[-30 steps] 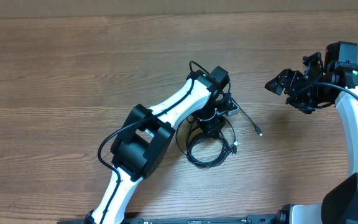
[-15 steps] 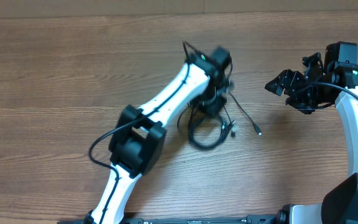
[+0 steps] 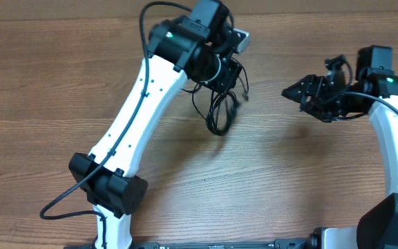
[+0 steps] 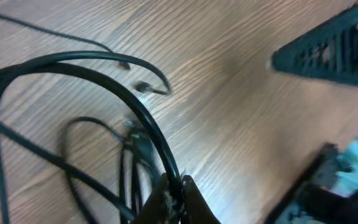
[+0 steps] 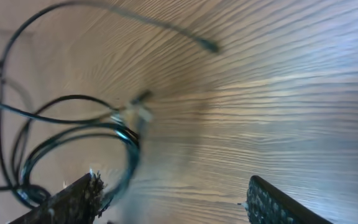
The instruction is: Untangle cables
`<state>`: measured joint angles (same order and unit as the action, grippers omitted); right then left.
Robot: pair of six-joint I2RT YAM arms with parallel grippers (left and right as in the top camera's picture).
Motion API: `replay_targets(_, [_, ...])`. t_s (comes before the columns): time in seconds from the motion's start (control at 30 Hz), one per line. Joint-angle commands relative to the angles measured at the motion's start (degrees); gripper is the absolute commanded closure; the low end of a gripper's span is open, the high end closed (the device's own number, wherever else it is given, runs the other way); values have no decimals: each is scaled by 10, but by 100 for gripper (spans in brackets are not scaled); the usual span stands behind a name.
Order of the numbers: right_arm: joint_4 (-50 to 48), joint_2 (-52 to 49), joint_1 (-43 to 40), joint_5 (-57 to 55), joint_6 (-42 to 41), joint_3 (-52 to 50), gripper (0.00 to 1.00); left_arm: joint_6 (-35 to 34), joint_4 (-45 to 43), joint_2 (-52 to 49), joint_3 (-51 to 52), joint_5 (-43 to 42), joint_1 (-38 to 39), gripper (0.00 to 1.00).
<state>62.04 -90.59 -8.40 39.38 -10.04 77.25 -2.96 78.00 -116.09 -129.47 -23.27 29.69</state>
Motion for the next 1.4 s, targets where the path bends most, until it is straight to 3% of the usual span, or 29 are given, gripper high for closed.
replay_targets(0.0, [-13, 17, 44, 27, 5, 7, 28, -24, -4, 4, -10, -76, -32, 96])
replay_targets(0.23, [-74, 11, 134, 11, -91, -11, 30, -40, -4, 4, -12, -179, -80, 96])
replay_targets(0.47, [-117, 8, 218, -121, -262, -11, 30, -39, -2, 4, -12, -187, -87, 96])
replay_targets(0.73, [-136, -17, 281, -151, -316, -12, 31, -37, -2, 4, -12, -188, -99, 96])
replay_targets(1.03, [-186, -66, 294, -151, -337, -12, 36, -22, 5, 4, -12, -213, -106, 96])
replay_targets(1.17, [-197, -85, 294, -139, -341, -13, 49, -22, 4, 4, -12, -214, -106, 96])
replay_targets(1.27, [-226, -88, 294, -139, -352, -26, 52, -22, 5, 4, -12, -214, -106, 96])
replay_targets(1.37, [-252, -88, 294, -139, -361, -46, 65, -22, 6, 4, -12, -214, -106, 96])
